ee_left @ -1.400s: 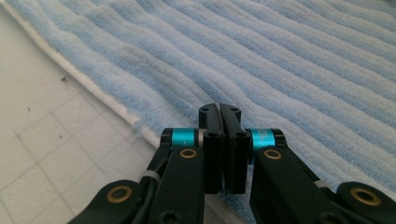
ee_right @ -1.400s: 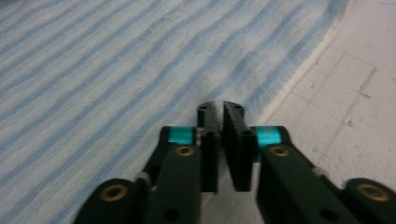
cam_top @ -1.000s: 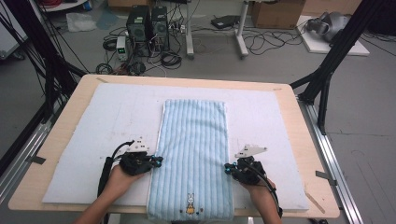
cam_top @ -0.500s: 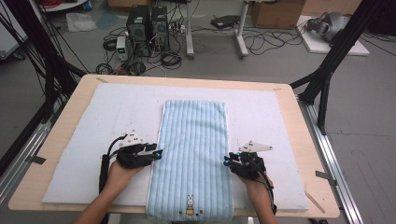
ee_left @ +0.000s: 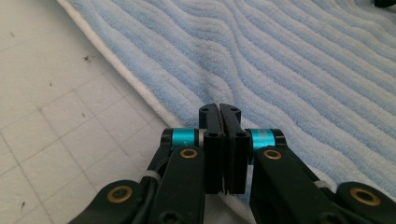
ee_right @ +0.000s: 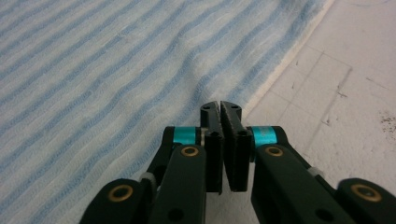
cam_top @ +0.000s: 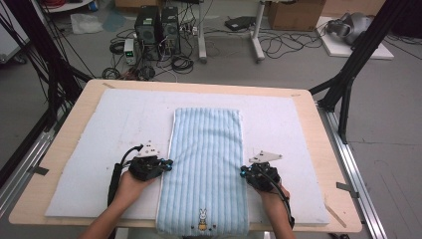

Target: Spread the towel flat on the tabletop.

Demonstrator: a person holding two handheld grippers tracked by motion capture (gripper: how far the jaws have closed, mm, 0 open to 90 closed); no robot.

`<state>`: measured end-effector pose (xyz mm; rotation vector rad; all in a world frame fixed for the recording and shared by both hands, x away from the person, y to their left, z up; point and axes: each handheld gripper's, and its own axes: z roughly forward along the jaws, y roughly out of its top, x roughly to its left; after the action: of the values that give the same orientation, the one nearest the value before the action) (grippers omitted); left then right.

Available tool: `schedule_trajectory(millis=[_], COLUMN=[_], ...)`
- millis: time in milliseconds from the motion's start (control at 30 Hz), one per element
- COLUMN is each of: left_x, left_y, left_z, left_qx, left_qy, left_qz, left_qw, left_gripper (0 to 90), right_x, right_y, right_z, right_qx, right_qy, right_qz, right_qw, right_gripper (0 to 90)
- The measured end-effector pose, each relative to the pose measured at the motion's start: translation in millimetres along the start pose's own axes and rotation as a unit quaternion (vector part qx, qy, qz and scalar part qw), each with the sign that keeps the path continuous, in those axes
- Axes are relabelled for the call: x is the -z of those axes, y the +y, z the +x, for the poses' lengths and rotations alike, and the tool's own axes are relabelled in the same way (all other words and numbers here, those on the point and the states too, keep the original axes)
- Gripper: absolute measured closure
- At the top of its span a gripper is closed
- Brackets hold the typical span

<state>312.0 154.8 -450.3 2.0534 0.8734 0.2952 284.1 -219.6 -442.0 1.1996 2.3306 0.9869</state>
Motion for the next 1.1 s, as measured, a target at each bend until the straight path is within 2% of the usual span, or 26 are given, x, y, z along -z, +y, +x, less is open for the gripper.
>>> schedule_trajectory(millis=[33, 67, 133, 200, 267, 300, 333, 367, 400, 433, 500, 567, 600, 633, 700, 767, 900, 1100], left_x=[0.4, 0.9, 5.1, 10.3, 15.8, 18.1, 20.2, 23.0, 24.9, 28.8, 34.5, 40.4, 43.6, 46.1, 51.1, 55.7, 61.2, 57.5], left_y=[-0.6, -0.5, 0.2, 1.4, 4.2, 5.3, 7.0, 9.8, 11.2, 13.2, 16.0, 16.2, 15.1, 14.8, 13.7, 12.1, 12.4, 12.0], left_z=[1.2, 2.6, 8.4, 14.4, 19.2, 21.8, 25.2, 29.1, 31.8, 36.3, 42.2, 47.8, 49.9, 51.0, 52.1, 53.9, 56.6, 56.8], left_qx=[0.003, 0.013, 0.021, 0.034, 0.039, 0.052, 0.056, 0.053, 0.057, 0.061, 0.058, 0.044, 0.028, 0.023, 0.018, 0.028, 0.033, 0.041], left_qy=[0.009, 0.013, 0.02, 0.026, 0.04, 0.043, 0.038, 0.04, 0.038, 0.036, 0.043, 0.047, 0.049, 0.05, 0.053, 0.038, 0.033, 0.022], left_qz=[-0.01, -0.018, -0.054, -0.093, -0.125, -0.143, -0.151, -0.153, -0.162, -0.179, -0.192, -0.215, -0.226, -0.224, -0.212, -0.215, -0.225, -0.215], left_qw=[0.9999, 0.9997, 0.9981, 0.9947, 0.9906, 0.9875, 0.9862, 0.986, 0.9844, 0.9813, 0.9788, 0.9746, 0.9725, 0.973, 0.9757, 0.9756, 0.9732, 0.9756], left_gripper=[83.5, 70.1, 57.2, 45.5, 32.4, 23.7, 18.4, 18.0, 18.0, 18.0, 18.0, 20.0, 20.2, 20.4, 22.4, 21.4, 18.9, 18.8], right_x=[0.5, 3.4, 9.6, 17.6, 22.6, 24.9, 26.8, 28.3, 30.2, 31.4, 35.3, 38.8, 39.8, 41.2, 42.6, 43.9, 43.3, 42.1], right_y=[-0.4, -0.4, 1.1, 3.7, 5.6, 6.9, 7.7, 7.9, 8.1, 8.2, 9.1, 10.2, 10.8, 11.9, 13.7, 15.1, 15.3, 14.0], right_z=[-0.5, -2.7, -7.0, -12.0, -16.0, -18.6, -21.9, -26.2, -31.7, -34.7, -42.2, -47.3, -48.8, -51.6, -54.8, -57.8, -60.2, -62.3], right_qx=[0.001, -0.007, -0.02, -0.037, -0.047, -0.045, -0.046, -0.048, -0.048, -0.045, -0.037, -0.03, -0.028, -0.022, -0.013, -0.013, -0.02, -0.029], right_qy=[0.0, 0.006, 0.016, 0.017, 0.018, 0.013, 0.007, 0.004, -0.003, -0.014, -0.037, -0.046, -0.049, -0.051, -0.054, -0.044, -0.03, -0.029], right_qz=[-0.008, -0.026, -0.056, -0.09, -0.109, -0.117, -0.123, -0.128, -0.131, -0.132, -0.133, -0.134, -0.134, -0.133, -0.134, -0.142, -0.145, -0.146], right_qw=[1.0, 0.9996, 0.9981, 0.9951, 0.9927, 0.992, 0.9913, 0.9906, 0.9902, 0.9901, 0.9896, 0.9894, 0.9894, 0.9896, 0.9894, 0.9888, 0.9887, 0.9884], right_gripper=[72.5, 67.7, 62.4, 54.1, 45.8, 42.3, 38.8, 34.8, 31.8, 28.2, 21.7, 18.4, 15.6, 12.7, 11.7, 11.6, 11.0, 11.0])
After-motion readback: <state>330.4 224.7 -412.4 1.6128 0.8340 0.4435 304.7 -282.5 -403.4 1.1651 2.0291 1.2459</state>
